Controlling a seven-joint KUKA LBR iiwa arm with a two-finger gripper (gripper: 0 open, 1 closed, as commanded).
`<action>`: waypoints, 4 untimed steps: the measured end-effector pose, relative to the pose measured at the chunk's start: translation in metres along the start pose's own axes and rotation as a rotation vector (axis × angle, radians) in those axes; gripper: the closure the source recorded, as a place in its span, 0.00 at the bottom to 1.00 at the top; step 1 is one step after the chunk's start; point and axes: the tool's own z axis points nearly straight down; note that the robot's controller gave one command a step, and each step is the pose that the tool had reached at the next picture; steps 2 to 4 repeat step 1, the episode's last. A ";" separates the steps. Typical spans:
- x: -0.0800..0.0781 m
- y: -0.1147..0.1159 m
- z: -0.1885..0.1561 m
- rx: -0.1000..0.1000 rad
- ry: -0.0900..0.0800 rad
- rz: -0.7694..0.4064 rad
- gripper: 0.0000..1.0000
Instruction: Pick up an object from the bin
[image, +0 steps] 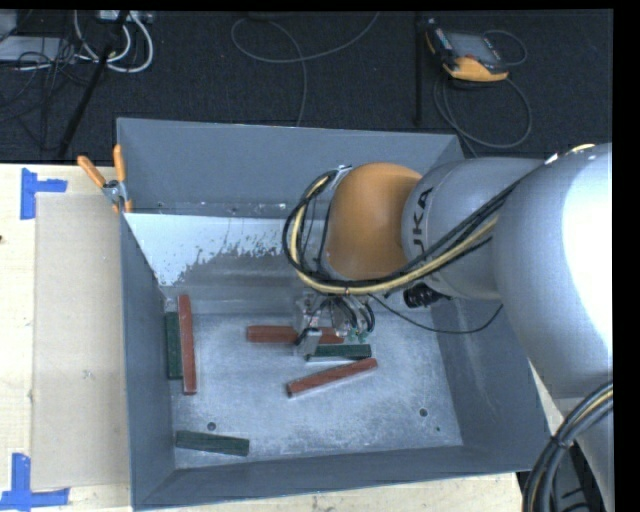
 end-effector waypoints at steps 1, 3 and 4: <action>-0.007 -0.011 -0.146 0.000 -0.011 -0.095 1.00; -0.007 -0.011 -0.146 0.000 -0.011 -0.095 1.00; -0.007 -0.011 -0.146 0.000 -0.011 -0.095 1.00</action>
Offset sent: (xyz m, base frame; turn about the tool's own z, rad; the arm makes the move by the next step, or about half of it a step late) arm 0.0048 -0.0117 0.1414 -0.0960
